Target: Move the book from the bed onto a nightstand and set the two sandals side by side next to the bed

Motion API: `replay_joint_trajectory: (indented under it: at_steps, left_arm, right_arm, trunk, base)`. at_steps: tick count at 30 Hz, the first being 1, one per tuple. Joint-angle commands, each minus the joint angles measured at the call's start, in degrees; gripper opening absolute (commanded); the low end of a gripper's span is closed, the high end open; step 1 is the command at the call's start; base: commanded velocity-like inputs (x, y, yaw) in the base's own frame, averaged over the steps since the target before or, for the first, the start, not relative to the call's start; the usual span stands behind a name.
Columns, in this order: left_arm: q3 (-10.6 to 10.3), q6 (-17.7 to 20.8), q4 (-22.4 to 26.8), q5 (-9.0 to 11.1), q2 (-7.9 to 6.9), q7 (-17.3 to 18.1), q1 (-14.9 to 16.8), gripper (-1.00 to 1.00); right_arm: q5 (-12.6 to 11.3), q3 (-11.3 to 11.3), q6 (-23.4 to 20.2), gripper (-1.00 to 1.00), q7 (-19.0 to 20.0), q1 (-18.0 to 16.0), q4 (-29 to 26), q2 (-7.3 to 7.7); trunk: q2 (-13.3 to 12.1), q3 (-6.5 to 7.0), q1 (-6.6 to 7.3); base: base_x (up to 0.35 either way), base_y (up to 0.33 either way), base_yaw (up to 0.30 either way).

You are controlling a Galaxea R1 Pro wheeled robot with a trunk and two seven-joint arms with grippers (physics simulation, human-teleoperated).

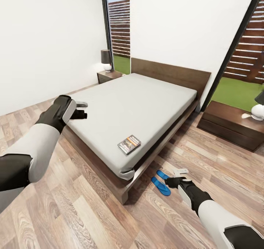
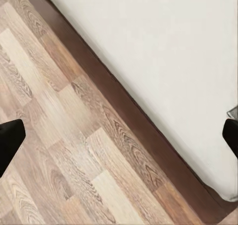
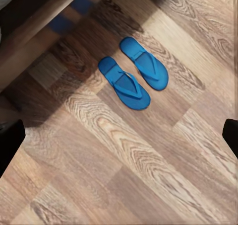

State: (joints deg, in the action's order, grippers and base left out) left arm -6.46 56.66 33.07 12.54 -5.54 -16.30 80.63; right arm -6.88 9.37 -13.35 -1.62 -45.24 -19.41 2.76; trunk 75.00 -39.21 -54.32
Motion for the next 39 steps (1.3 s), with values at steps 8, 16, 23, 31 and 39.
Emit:
replay_joint_trajectory:
  at_steps: [8, 16, 23, 31, 39]
  left_arm:
    - [-3.06, 0.31, -1.26, 1.41, -0.27, -0.40, 0.35, 1.00]
    - [-3.40, 0.29, -1.68, 1.44, 0.24, -0.40, 0.23, 1.00]
    - [-4.92, 0.29, -1.69, 1.48, 0.61, -0.33, 0.23, 1.00]
    - [-5.28, 0.27, -1.69, 1.42, 0.81, -0.32, 0.22, 1.00]
    - [-5.49, 0.24, -1.69, 1.25, 1.34, -0.31, 0.23, 1.00]
  right_arm:
    - [-0.52, 0.55, -0.39, 1.00, -0.19, -0.03, -0.10, 0.05]
    - [-0.51, 0.39, -0.73, 1.00, -0.54, -0.03, -0.10, 0.02]
    - [-0.59, 0.32, -0.88, 1.00, -0.47, -0.03, -0.10, 0.01]
    - [-0.59, 0.37, -0.89, 1.00, -0.40, -0.03, -0.10, 0.02]
    - [-0.59, 0.38, -0.89, 1.00, -0.34, -0.03, -0.10, 0.04]
  trunk:
    - [0.03, -0.05, 0.00]
    - [0.03, -0.05, 0.00]
    - [0.03, -0.02, 0.00]
    - [0.03, 0.16, 0.00]
    - [0.03, 0.42, 0.00]
  base:
    - [0.018, 0.015, -0.252]
    - [0.172, 0.193, -0.074]
    - [0.250, 0.253, -0.248]
    - [0.268, 0.224, -0.281]
    - [0.164, 0.073, -0.284]
